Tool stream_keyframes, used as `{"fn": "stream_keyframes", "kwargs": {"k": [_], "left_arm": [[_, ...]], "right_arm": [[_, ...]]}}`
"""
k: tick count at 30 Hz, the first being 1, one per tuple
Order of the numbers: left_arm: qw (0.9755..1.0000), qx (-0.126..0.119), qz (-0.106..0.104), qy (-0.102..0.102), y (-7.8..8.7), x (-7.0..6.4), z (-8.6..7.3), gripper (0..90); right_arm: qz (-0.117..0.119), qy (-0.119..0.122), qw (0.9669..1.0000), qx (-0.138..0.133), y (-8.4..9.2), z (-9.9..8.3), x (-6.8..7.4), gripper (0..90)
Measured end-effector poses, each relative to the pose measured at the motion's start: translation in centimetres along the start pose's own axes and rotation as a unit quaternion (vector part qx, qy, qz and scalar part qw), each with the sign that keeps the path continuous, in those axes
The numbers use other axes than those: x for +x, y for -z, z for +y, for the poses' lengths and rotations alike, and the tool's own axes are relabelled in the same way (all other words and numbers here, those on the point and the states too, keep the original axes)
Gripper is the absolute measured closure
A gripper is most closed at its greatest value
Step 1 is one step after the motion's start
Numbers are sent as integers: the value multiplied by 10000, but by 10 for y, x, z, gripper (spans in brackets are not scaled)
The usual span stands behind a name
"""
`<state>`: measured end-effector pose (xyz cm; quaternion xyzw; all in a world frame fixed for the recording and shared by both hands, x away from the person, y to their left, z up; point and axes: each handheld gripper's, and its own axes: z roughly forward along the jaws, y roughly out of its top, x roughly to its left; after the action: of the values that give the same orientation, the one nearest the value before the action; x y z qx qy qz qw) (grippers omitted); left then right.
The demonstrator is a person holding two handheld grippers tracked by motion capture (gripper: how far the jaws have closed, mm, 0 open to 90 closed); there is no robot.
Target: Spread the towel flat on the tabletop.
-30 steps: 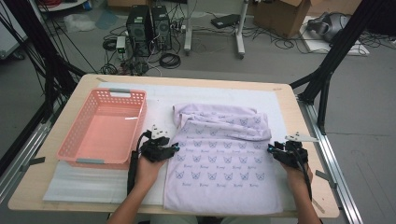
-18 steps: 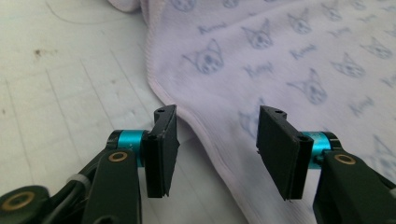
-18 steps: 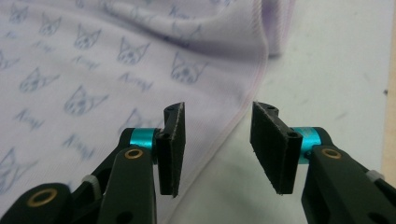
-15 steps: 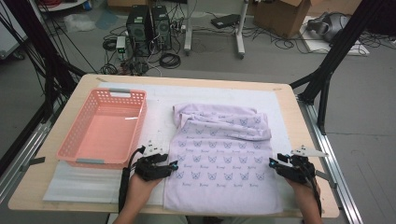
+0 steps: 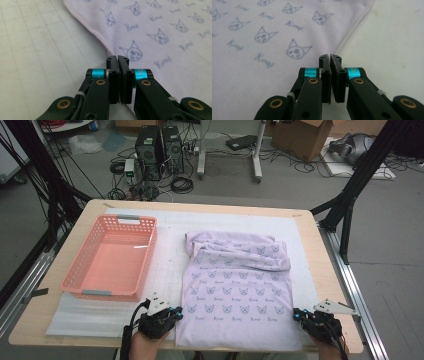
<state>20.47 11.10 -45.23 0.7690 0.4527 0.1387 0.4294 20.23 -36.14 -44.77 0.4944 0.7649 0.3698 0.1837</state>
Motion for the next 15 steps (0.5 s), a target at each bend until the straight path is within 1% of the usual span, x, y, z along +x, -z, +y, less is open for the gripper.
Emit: {"fn": "stream_keyframes", "kwargs": {"k": [3,6,7,9,11,13,14,15], "left_arm": [[10000,17,-27,77,10,-2,-7,878],[9999,50,-66,89,21,-6,-15,878],[9999,45,-70,100,24,-7,-18,878],[9999,67,-73,86,31,-10,-24,878],[9997,77,-125,171,37,-10,-30,878],[9997,87,-167,174,42,-11,-34,877],[9997,70,-171,151,44,-11,-35,872],[9998,7,-116,163,45,-10,-36,848]], "right_arm": [[78,5,10000,33,9,-7,1,877],[151,1,9999,47,17,-11,4,878],[171,16,9998,70,20,-13,6,878],[197,136,9996,128,26,-17,10,880],[258,202,9993,187,33,-23,13,880],[350,157,9990,210,39,-29,15,880],[373,151,9989,226,40,-31,16,872],[386,154,9989,218,40,-31,18,841]]}}
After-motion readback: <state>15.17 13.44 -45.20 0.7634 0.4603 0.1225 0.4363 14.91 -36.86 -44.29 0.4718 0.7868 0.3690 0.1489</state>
